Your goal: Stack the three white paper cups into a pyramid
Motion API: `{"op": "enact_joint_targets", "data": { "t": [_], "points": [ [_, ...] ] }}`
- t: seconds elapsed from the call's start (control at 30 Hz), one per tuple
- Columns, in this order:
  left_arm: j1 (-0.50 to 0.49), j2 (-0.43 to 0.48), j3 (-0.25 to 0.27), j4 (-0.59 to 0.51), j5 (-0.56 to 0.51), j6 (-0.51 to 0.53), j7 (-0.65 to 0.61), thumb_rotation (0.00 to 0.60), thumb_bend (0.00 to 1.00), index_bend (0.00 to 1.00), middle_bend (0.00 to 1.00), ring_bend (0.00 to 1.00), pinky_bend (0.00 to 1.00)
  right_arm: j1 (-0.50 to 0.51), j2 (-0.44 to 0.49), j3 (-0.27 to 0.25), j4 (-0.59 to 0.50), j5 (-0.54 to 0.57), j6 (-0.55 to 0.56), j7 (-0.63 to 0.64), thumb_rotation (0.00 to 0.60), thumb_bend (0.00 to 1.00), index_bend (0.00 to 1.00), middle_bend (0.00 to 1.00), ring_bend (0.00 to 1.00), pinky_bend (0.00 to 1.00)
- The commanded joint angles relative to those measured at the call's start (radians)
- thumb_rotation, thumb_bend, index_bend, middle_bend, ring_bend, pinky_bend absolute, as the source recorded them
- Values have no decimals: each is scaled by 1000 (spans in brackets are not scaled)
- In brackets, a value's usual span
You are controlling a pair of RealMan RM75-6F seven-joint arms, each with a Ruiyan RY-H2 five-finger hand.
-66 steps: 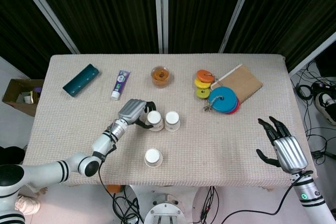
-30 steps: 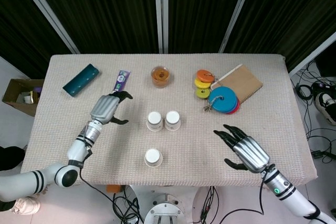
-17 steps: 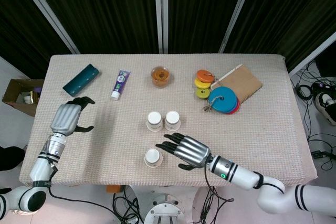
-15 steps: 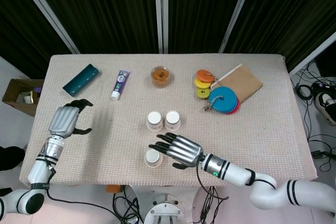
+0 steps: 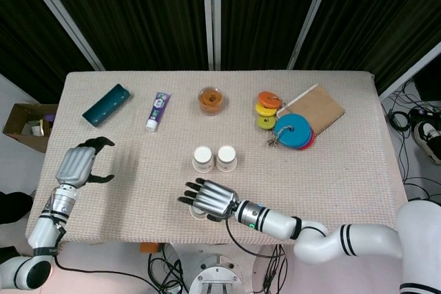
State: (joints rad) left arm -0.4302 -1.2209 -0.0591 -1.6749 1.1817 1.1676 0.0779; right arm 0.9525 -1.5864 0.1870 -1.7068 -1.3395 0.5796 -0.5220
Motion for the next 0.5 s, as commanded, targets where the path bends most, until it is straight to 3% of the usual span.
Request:
{"op": "enact_joint_targets", "data": {
  "t": [0.03, 0.23, 0.5],
  "points": [
    [4, -2, -2, 6, 1, -10, -12, 600, 88, 268, 210, 217, 337, 1, -15, -20, 11, -7, 43, -2, 600, 343, 441, 445, 303, 433],
    [17, -2, -4, 15, 8, -13, -24, 600, 84, 268, 210, 216, 337, -30, 78, -16, -72, -65, 149, 30, 600, 352, 494, 473, 329, 464],
    [32, 2, -4, 10, 29, -8, -31, 600, 84, 268, 210, 216, 337, -62, 289, 53, -191, -47, 252, 17, 600, 352, 497, 470, 324, 464]
  ]
}}
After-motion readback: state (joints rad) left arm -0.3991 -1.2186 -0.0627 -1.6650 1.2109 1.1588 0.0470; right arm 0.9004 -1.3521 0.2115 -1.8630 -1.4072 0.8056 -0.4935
